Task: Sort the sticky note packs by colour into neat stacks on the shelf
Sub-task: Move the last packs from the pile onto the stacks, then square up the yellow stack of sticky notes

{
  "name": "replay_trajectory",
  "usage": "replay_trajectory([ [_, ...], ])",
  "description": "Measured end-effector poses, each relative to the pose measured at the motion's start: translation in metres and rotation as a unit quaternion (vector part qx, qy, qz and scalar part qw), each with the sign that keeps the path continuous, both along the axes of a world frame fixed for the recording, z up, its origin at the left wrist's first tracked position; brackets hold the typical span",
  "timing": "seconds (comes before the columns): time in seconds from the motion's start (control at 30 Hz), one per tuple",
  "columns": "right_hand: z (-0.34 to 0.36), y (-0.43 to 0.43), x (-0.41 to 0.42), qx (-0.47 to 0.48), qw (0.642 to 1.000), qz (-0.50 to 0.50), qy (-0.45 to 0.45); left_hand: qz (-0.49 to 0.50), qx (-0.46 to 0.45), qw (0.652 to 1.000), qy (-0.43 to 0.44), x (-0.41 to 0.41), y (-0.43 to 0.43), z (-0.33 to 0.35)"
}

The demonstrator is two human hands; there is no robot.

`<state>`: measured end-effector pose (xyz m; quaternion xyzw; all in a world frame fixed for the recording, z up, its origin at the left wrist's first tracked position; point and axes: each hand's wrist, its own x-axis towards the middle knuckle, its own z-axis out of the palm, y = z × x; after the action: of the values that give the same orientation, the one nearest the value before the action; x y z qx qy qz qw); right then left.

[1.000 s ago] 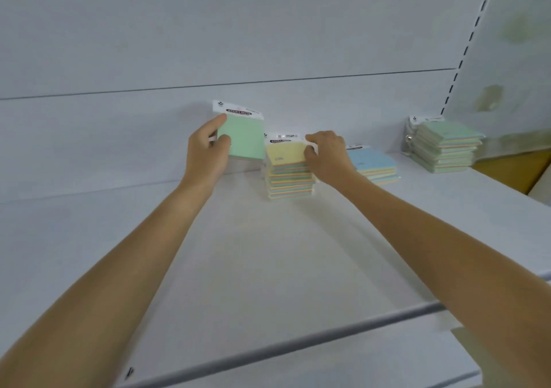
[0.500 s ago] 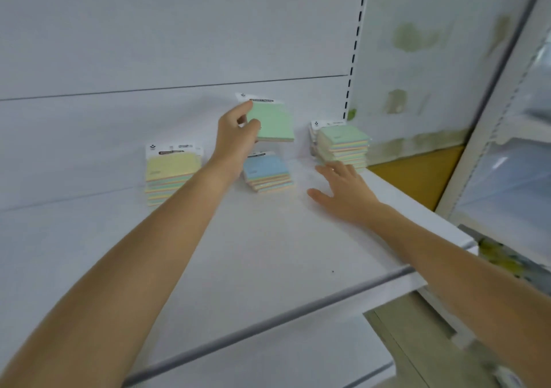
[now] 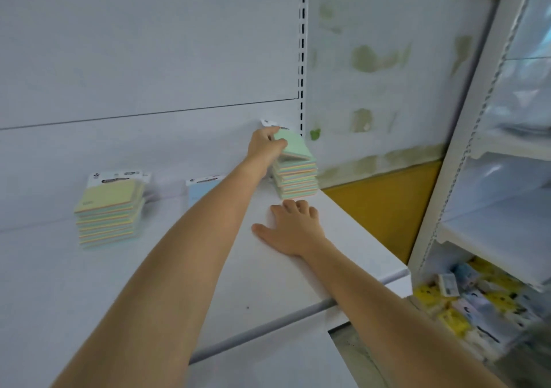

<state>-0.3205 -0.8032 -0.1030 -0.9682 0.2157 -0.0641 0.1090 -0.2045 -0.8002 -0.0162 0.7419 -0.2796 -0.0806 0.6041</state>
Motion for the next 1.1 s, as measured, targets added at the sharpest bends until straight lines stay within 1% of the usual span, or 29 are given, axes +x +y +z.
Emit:
replay_trajectory([
  [0.1,-0.002,-0.002,0.002,-0.002,1.000,-0.001,-0.016,0.019,0.083,0.995,-0.044,0.000,-0.011,-0.004],
  [0.2,-0.004,-0.003,0.003,-0.001,1.000,0.002,-0.018,0.045,0.197,0.975,-0.091,-0.002,-0.015,-0.008],
  [0.27,-0.005,-0.004,0.004,-0.001,1.000,0.004,-0.019,0.062,0.226,0.966,-0.105,-0.002,-0.018,-0.010],
  [0.4,-0.006,-0.006,0.006,-0.001,1.000,0.005,-0.018,0.077,0.219,0.966,-0.113,-0.002,-0.021,-0.014],
  [0.57,-0.006,-0.006,0.006,0.013,1.000,0.004,-0.023,0.059,0.222,0.965,-0.129,-0.003,-0.006,-0.012],
  [0.67,-0.003,-0.006,0.004,0.032,0.999,0.005,-0.038,0.059,0.216,0.957,-0.184,0.003,0.018,-0.011],
  [0.73,-0.001,-0.004,0.001,0.040,0.998,0.012,-0.049,0.066,0.236,0.937,-0.248,0.008,0.043,-0.008],
  [0.83,0.002,0.001,-0.002,0.021,0.995,0.038,-0.094,0.076,0.278,0.894,-0.343,0.018,0.092,-0.002],
  [0.9,0.005,0.006,-0.001,0.008,0.987,0.066,-0.145,0.093,0.288,0.877,-0.373,0.025,0.127,0.002],
  [0.97,0.010,0.017,0.001,0.002,0.975,0.098,-0.199,0.119,0.280,0.875,-0.376,0.035,0.163,0.004],
  [1.03,0.014,0.033,0.009,-0.007,0.961,0.132,-0.244,0.151,0.257,0.883,-0.362,0.047,0.200,0.005],
  [1.1,0.021,0.057,0.020,-0.007,0.954,0.156,-0.255,0.182,0.226,0.894,-0.341,0.058,0.235,0.002],
])
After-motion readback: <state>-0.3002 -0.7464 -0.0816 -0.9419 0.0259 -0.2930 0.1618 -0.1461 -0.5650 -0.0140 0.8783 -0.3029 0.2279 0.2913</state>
